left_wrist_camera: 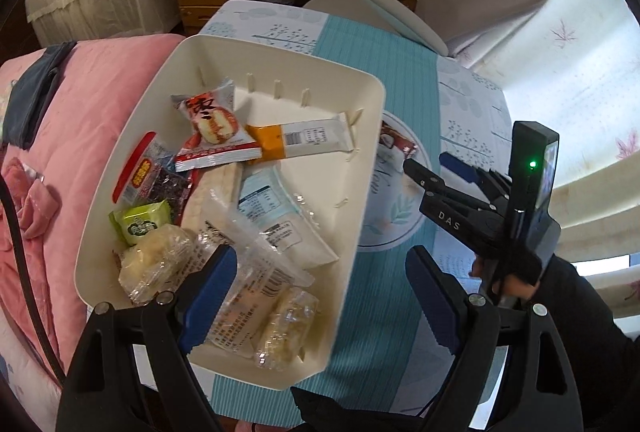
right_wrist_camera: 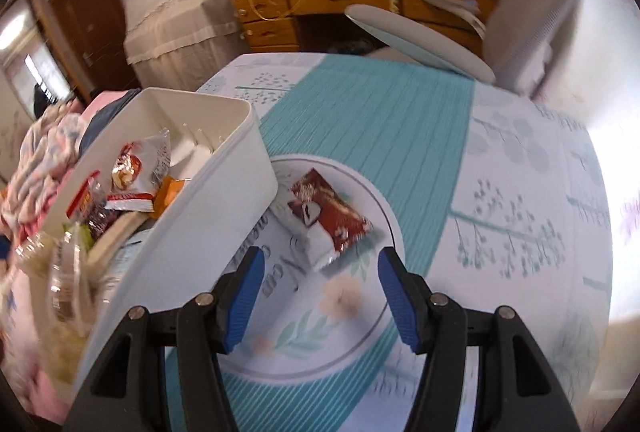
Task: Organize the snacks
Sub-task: 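Move the right gripper to the brown wrapped bar on the placemat and grasp it, then lift the brown wrapped bar with the right gripper and carry it over the tray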
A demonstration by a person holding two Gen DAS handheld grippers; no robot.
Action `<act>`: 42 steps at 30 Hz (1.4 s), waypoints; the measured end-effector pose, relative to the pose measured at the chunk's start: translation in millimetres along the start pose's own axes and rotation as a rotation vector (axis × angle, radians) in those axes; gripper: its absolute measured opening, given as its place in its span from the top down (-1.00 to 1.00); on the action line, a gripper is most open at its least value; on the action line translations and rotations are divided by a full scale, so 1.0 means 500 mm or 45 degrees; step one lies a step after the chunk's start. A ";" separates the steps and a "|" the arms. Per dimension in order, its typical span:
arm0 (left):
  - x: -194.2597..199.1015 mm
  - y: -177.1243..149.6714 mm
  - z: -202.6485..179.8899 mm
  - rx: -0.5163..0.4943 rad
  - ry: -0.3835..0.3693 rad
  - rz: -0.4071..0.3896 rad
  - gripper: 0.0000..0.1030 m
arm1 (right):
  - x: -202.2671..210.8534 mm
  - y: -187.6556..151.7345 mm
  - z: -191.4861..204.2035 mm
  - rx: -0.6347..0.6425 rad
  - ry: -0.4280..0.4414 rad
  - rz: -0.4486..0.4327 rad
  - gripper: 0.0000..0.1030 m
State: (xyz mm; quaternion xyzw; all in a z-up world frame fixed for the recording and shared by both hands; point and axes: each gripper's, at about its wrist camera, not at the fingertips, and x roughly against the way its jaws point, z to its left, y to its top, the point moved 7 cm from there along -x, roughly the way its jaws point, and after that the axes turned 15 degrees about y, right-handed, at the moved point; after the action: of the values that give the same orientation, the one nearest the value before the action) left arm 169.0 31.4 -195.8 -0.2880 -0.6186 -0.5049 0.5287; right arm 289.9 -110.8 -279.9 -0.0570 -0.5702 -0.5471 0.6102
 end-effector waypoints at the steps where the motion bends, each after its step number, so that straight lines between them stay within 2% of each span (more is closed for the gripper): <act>1: -0.003 0.000 0.005 0.006 0.007 0.002 -0.66 | -0.012 0.003 -0.001 0.049 -0.011 0.001 -0.19; 7: -0.015 0.007 0.023 0.037 0.025 0.000 -0.66 | -0.068 0.000 0.002 0.130 0.008 0.045 -0.36; 15: -0.025 0.010 0.039 0.079 0.046 0.010 -0.66 | -0.118 -0.001 -0.004 0.188 -0.059 0.101 -0.37; 21: -0.033 0.010 0.065 0.111 0.102 0.040 -0.66 | -0.124 0.006 -0.007 0.196 -0.106 0.085 -0.36; 24: -0.036 0.009 0.072 0.123 0.109 0.055 -0.66 | -0.123 0.007 -0.007 0.190 -0.116 0.071 -0.18; 26: -0.036 0.010 0.074 0.126 0.114 0.059 -0.66 | -0.121 0.009 -0.008 0.179 -0.118 0.066 0.09; 31: -0.030 0.013 0.075 0.129 0.119 0.059 -0.66 | -0.115 0.005 -0.009 0.165 -0.124 0.085 0.43; 37: -0.020 0.013 0.080 0.129 0.114 0.049 -0.66 | -0.111 0.000 -0.008 0.120 -0.119 0.117 0.65; 42: -0.012 0.010 0.086 0.119 0.117 0.048 -0.66 | -0.100 -0.005 -0.006 0.063 -0.146 0.150 0.75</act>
State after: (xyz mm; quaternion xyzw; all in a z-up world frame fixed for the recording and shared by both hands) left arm 159.4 74.1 -196.7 -0.2511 -0.6111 -0.4782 0.5787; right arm 302.4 -84.1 -320.2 -0.1067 -0.6130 -0.4919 0.6090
